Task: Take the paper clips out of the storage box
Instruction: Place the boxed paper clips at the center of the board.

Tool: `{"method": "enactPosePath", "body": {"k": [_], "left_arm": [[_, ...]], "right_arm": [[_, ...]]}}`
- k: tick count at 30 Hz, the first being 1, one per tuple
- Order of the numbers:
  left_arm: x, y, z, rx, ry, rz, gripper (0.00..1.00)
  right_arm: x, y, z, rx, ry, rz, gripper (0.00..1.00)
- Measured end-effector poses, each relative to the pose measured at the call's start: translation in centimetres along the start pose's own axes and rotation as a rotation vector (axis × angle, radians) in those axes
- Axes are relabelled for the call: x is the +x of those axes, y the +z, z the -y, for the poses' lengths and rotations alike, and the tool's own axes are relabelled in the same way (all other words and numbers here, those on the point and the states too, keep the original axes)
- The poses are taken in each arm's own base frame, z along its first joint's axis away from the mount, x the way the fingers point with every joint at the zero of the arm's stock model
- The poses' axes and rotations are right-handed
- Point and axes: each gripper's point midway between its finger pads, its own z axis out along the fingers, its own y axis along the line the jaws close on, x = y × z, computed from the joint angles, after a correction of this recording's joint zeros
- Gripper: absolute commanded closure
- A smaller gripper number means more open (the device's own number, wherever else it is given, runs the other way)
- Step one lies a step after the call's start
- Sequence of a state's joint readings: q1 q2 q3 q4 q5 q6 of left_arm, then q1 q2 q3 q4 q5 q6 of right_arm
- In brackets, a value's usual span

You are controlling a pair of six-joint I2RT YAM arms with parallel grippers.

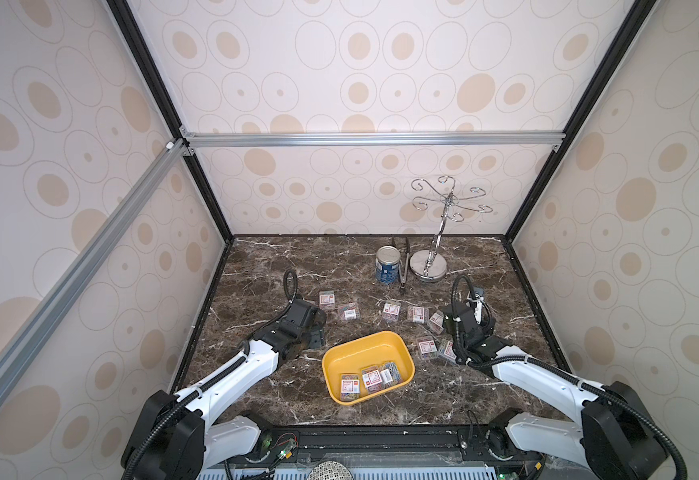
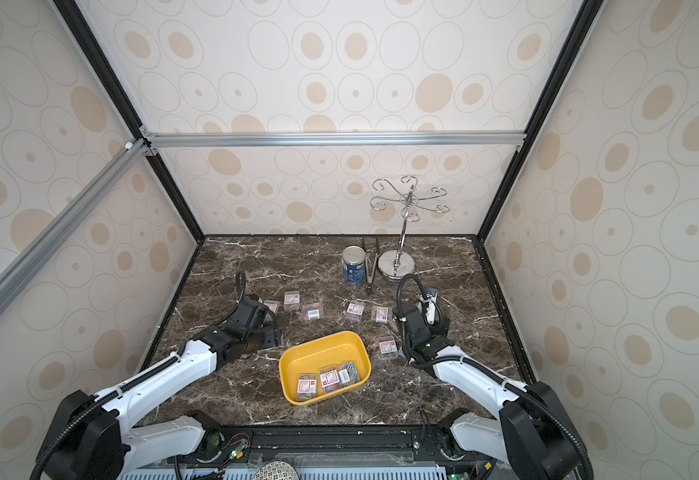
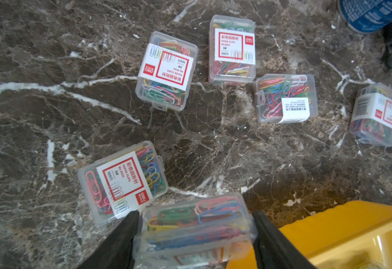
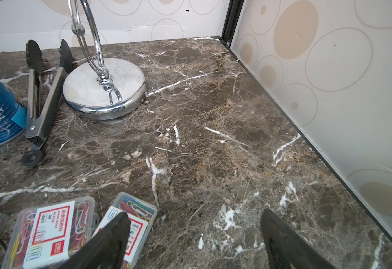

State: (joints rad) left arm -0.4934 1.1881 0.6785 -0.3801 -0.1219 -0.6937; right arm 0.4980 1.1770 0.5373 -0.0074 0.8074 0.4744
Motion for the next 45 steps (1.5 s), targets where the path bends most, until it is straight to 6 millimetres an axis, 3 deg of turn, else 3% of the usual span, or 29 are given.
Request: {"method": "enactPosePath", "body": {"k": [19,27,37,41,45], "left_arm": [[-0.3,5.2,1.6,-0.035,0.006,-0.056,0.27],[0.5,6.4,1.3,-0.057,0.023,-0.086,0.1],[-0.6,5.8,2.5,-0.008,0.025,-0.068,0.0],[-2.0,4.2,3.5,0.044,0.02,-0.022,0.0],[-4.2,1.3,4.0,0.091,0.006,0.07,0.0]], "right_arm": [[0.2,0.1,0.0,0.003,-0.005,-0.004,0.12],[0.3,0.2,0.0,0.005,-0.011,-0.009,0.12],[0.3,0.2,0.0,0.005,-0.011,-0.009,0.12],[0.3,0.2,0.0,0.005,-0.011,-0.009,0.12],[0.3,0.2,0.0,0.005,-0.011,-0.009,0.12]]}}
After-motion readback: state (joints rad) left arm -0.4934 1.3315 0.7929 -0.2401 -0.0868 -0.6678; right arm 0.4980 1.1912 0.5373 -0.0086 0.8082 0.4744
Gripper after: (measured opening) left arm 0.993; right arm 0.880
